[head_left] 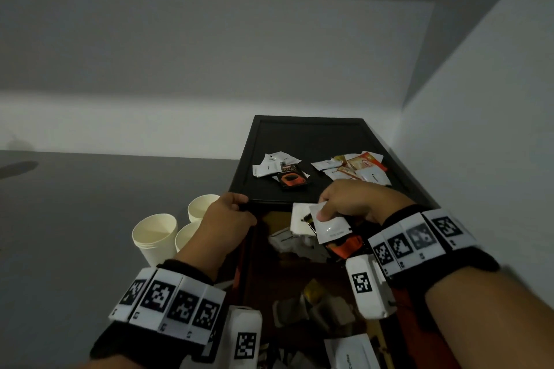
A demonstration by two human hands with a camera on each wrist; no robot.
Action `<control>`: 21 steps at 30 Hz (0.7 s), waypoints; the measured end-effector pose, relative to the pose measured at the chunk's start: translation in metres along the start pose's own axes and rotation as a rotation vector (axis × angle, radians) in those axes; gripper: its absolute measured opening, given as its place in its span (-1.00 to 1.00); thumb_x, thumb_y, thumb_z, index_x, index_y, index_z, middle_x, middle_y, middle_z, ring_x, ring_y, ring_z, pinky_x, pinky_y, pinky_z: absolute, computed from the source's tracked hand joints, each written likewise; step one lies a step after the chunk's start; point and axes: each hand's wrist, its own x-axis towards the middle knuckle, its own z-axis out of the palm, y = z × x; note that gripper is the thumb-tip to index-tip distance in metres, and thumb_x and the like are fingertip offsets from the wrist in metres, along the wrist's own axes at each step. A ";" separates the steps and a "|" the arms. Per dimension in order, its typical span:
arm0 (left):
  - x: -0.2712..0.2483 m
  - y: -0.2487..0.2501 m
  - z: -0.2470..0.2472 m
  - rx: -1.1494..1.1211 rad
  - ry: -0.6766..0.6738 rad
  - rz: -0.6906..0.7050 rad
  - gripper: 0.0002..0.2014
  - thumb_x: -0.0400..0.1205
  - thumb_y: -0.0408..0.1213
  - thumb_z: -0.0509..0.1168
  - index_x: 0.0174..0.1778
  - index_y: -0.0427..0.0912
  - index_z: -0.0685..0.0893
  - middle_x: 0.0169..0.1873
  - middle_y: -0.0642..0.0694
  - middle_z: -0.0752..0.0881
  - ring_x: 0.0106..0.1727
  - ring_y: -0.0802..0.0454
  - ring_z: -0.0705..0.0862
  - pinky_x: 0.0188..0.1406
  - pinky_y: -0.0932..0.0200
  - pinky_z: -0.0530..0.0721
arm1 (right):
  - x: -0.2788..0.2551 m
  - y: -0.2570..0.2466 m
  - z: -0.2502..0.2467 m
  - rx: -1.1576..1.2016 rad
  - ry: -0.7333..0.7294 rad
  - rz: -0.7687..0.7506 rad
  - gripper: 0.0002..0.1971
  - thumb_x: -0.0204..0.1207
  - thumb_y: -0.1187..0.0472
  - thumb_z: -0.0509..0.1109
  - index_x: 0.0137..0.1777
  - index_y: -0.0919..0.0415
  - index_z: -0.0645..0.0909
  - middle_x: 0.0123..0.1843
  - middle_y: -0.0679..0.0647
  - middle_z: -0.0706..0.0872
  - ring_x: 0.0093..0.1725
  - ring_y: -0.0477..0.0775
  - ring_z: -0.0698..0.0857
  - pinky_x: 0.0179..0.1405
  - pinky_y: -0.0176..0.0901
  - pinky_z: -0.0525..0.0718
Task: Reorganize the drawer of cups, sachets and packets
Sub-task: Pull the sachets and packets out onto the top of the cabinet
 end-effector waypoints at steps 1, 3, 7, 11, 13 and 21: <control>0.002 -0.002 -0.001 0.073 -0.013 -0.025 -0.66 0.51 -0.60 0.30 0.15 -0.19 0.54 -0.26 -0.07 0.56 -0.29 0.01 0.57 -0.37 0.24 0.52 | 0.003 0.005 0.004 0.009 -0.024 0.047 -0.79 0.55 0.24 0.37 0.14 0.27 0.65 0.01 0.14 0.71 0.05 0.14 0.69 0.02 -0.03 0.63; 0.003 -0.007 -0.003 0.235 -0.091 -0.063 -0.63 0.50 -0.60 0.26 0.20 -0.21 0.54 -0.19 -0.12 0.61 -0.27 -0.03 0.59 -0.44 0.22 0.48 | 0.010 0.015 0.013 -0.016 -0.069 0.112 -0.73 0.55 0.23 0.37 0.20 0.32 0.63 0.10 0.21 0.71 0.12 0.20 0.69 0.06 0.01 0.63; -0.001 -0.014 -0.003 0.412 -0.220 -0.051 -0.50 0.58 -0.58 0.14 0.45 -0.18 0.44 0.21 -0.22 0.65 0.13 -0.14 0.66 -0.06 0.18 0.62 | 0.021 0.030 0.032 0.042 -0.027 0.131 -0.71 0.55 0.28 0.36 0.24 0.37 0.62 0.03 0.24 0.71 -0.03 0.18 0.69 -0.12 -0.06 0.64; -0.001 -0.015 -0.006 0.585 -0.268 -0.034 -0.47 0.61 -0.52 0.09 0.54 -0.16 0.34 0.33 -0.25 0.59 0.26 -0.14 0.60 0.14 0.18 0.49 | 0.023 0.036 0.038 0.090 -0.003 0.113 -0.67 0.56 0.32 0.35 0.31 0.36 0.56 0.16 0.30 0.69 -0.04 0.13 0.62 -0.15 -0.11 0.55; 0.000 -0.014 -0.006 0.576 -0.273 -0.045 -0.46 0.60 -0.52 0.10 0.54 -0.15 0.35 0.32 -0.24 0.60 0.27 -0.15 0.59 0.17 0.15 0.49 | 0.019 0.032 0.035 0.021 -0.018 0.092 -0.66 0.56 0.30 0.36 0.31 0.39 0.57 0.23 0.31 0.68 0.03 0.15 0.64 -0.12 -0.11 0.58; -0.005 -0.019 -0.004 0.283 -0.255 -0.077 -0.47 0.63 -0.57 0.15 0.54 -0.15 0.33 0.38 -0.22 0.56 0.35 -0.18 0.59 0.28 0.02 0.62 | 0.005 -0.007 0.000 0.566 0.209 -0.088 -0.94 0.61 0.18 0.29 -0.03 0.12 0.58 -0.08 0.12 0.65 -0.29 -0.03 0.51 -0.43 -0.32 0.41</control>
